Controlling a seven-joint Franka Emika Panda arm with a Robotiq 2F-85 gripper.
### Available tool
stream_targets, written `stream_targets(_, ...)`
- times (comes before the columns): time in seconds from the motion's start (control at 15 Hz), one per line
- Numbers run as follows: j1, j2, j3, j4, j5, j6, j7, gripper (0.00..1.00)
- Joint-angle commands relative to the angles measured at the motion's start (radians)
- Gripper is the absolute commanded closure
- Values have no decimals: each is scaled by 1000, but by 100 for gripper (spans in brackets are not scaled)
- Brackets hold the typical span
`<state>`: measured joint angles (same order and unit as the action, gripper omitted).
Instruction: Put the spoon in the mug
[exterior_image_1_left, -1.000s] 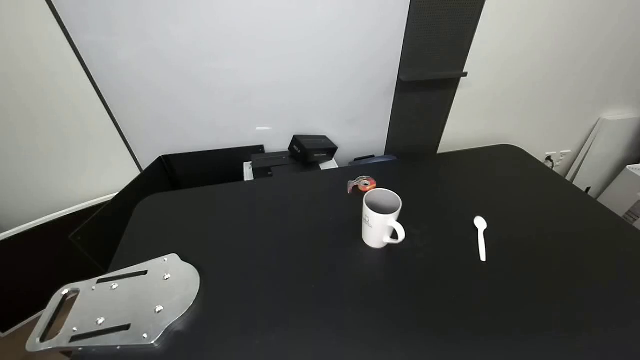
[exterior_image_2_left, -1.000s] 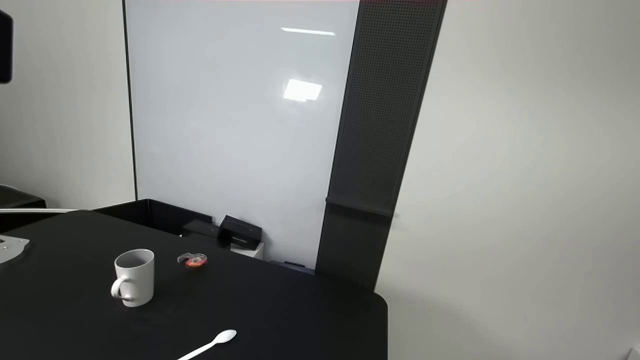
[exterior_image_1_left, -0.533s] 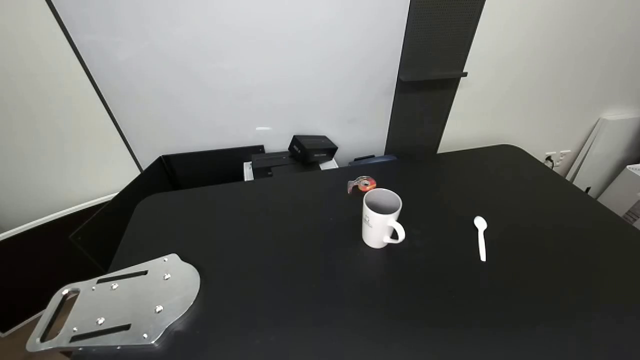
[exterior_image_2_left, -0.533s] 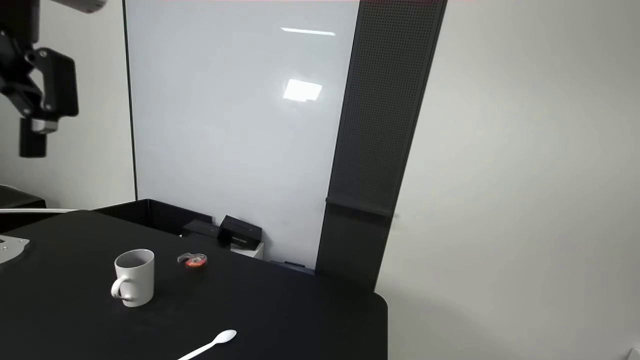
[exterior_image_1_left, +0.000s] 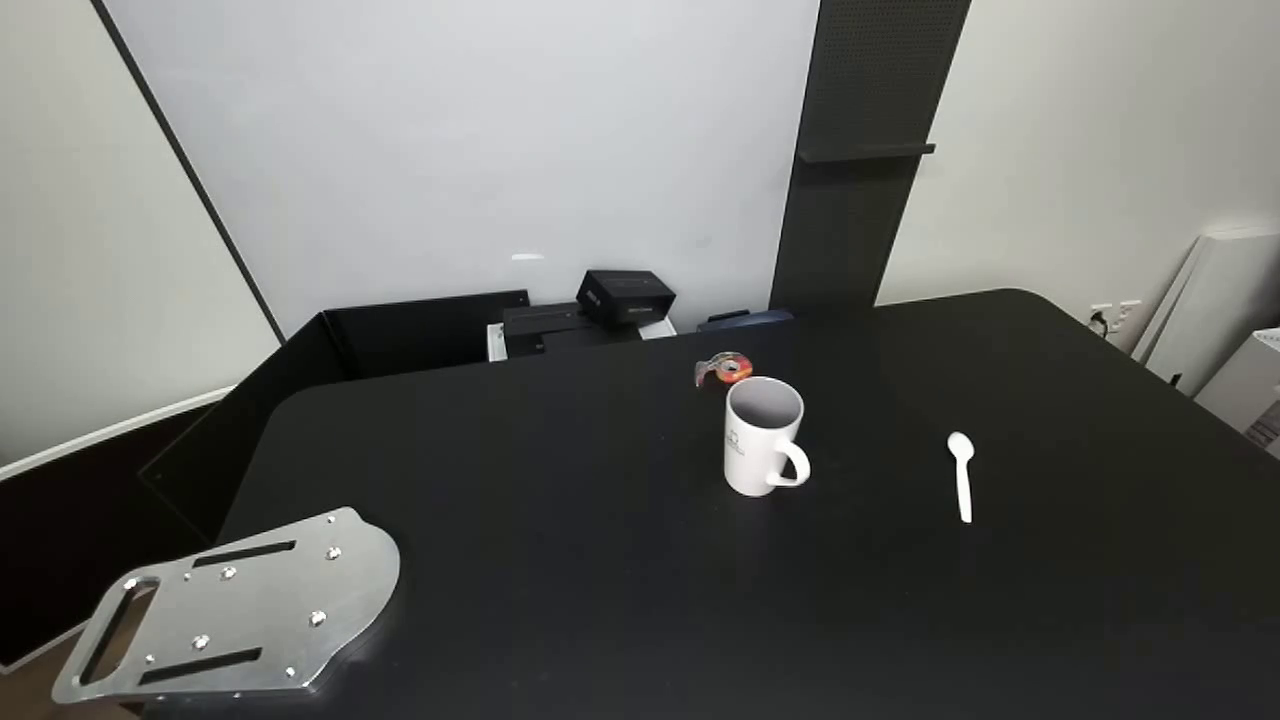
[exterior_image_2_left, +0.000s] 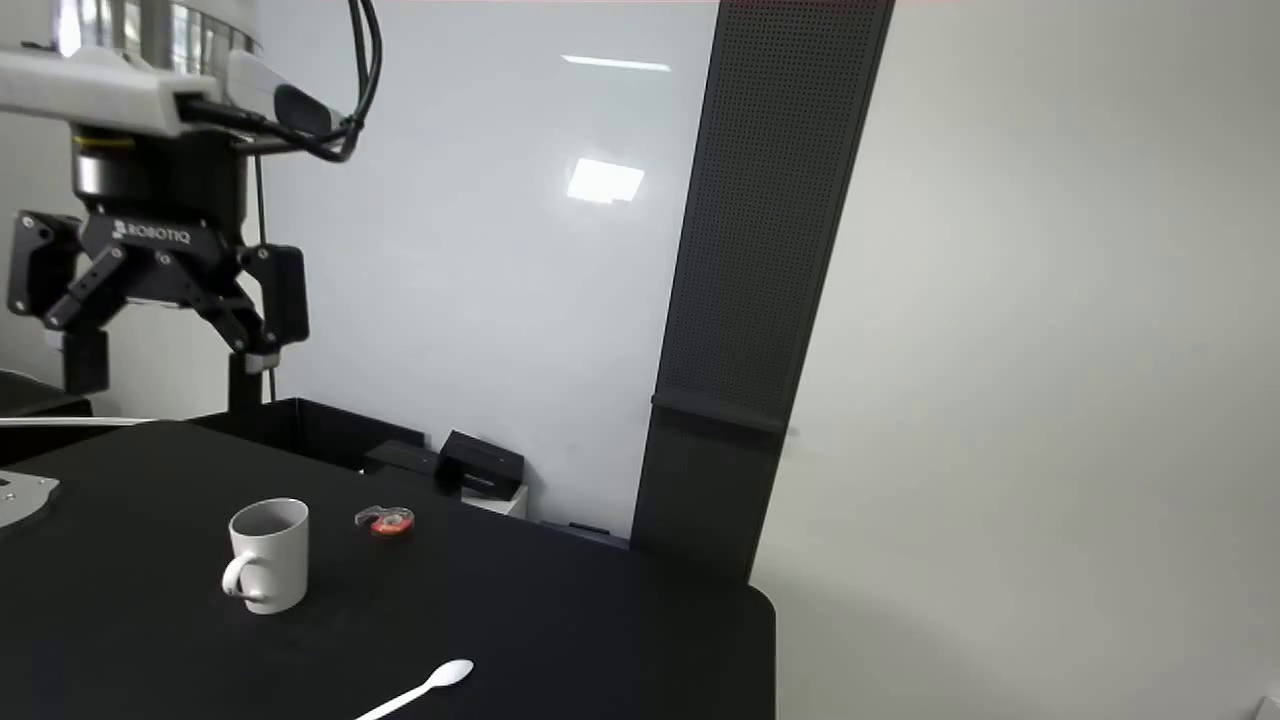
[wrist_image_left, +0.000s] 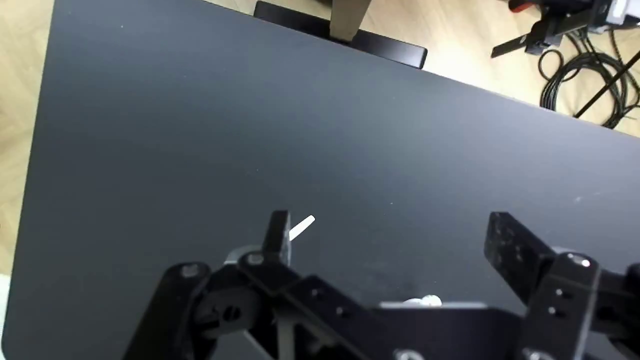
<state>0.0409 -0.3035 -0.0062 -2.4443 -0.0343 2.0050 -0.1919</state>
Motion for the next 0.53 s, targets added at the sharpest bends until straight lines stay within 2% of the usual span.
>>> stream_targets(0.0,-40,117,-17,37,-8,82,71,0)
stream_targets(0.33,-93,261,-39,80,6,256,219,0)
stream_targets(0.47,-105,320,-46,118,16,291,289,0)
